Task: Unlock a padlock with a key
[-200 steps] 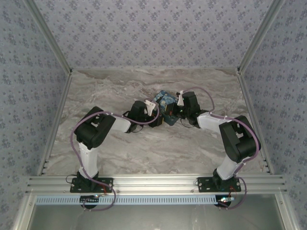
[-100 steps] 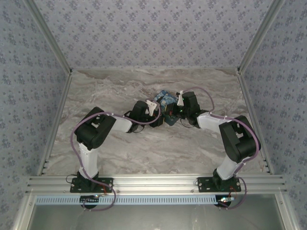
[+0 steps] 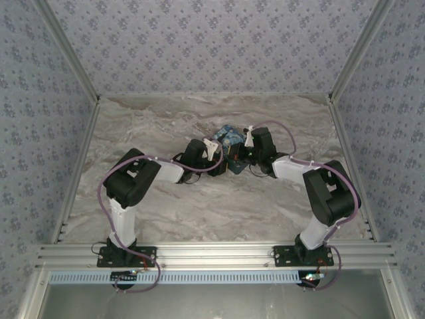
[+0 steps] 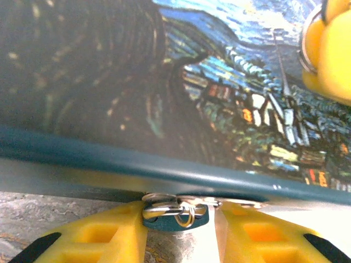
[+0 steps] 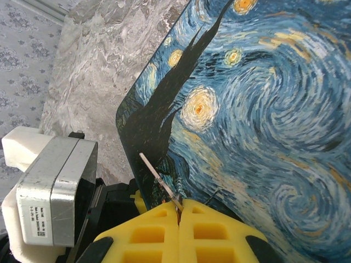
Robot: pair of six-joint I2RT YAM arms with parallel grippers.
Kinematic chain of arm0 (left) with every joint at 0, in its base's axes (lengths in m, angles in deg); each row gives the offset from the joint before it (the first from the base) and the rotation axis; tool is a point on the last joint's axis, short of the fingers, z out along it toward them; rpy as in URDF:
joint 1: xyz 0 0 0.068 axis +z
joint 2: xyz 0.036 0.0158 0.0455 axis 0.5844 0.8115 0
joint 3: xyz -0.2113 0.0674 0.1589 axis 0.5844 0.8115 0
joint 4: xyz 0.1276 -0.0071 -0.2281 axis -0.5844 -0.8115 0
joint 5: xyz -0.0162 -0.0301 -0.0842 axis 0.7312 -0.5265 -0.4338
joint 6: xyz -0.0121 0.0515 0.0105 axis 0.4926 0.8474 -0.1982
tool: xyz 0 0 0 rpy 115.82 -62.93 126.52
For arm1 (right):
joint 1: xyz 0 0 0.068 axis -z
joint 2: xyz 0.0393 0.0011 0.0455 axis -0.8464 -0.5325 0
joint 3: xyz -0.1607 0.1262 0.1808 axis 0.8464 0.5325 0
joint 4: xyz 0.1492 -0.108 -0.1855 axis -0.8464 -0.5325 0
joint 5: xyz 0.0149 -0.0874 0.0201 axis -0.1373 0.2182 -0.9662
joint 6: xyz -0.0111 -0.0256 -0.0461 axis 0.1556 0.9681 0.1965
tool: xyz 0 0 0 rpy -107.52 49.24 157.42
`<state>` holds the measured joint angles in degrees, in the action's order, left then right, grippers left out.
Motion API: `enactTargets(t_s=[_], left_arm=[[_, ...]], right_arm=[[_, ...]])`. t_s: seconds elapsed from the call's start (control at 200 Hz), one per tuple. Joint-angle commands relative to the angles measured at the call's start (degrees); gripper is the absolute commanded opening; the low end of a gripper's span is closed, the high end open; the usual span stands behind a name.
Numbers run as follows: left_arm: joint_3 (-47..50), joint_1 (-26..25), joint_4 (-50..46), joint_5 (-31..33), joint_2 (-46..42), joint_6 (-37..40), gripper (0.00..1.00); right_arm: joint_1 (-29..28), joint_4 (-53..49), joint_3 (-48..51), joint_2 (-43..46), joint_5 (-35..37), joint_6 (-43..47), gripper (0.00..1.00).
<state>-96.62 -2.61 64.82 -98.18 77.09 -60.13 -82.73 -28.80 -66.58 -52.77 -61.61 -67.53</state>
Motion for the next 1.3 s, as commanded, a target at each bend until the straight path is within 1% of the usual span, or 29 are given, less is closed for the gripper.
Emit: enactTargets(t_s=[0.0, 0.385, 0.565, 0.705, 0.874, 1.024, 1.159, 1.294], left_arm=[[-1.05, -1.44, -4.56, -0.01, 2.28, -1.81, 0.35], [-1.29, -1.41, -3.95, -0.32, 1.75, -3.94, 0.26], [-0.59, -1.44, -3.62, -0.28, -0.4, -4.97, 0.26], [0.66, -1.43, -3.16, -0.69, -3.01, -7.28, 0.25], [2.82, -1.53, -2.61, -1.98, -6.75, -10.71, 0.25], [2.85, -1.82, -5.18, -3.25, -9.19, -14.46, 0.25], [2.62, -2.35, -6.56, -4.66, -11.02, -19.01, 0.25], [1.73, -3.48, -8.28, -5.3, -11.82, -22.65, 0.23]], right_arm=[[-1.11, -4.3, 0.17, 0.01, 0.18, 0.21, 0.0], [-1.46, -4.04, 0.26, 0.56, 0.26, 0.0, 0.0], [-1.09, -4.35, -0.39, 2.36, 0.36, 1.05, 0.0], [0.03, -4.92, -1.19, 5.2, 0.01, 2.31, 0.0], [0.87, -6.32, 1.19, 12.91, 1.45, 7.26, 0.0], [0.44, -8.89, 7.49, 20.49, 4.04, 11.63, 0.0], [-1.32, -8.54, 16.06, 27.86, 7.29, 12.08, 0.0], [-4.47, -7.44, 22.58, 33.52, 12.35, 9.92, 0.0]])
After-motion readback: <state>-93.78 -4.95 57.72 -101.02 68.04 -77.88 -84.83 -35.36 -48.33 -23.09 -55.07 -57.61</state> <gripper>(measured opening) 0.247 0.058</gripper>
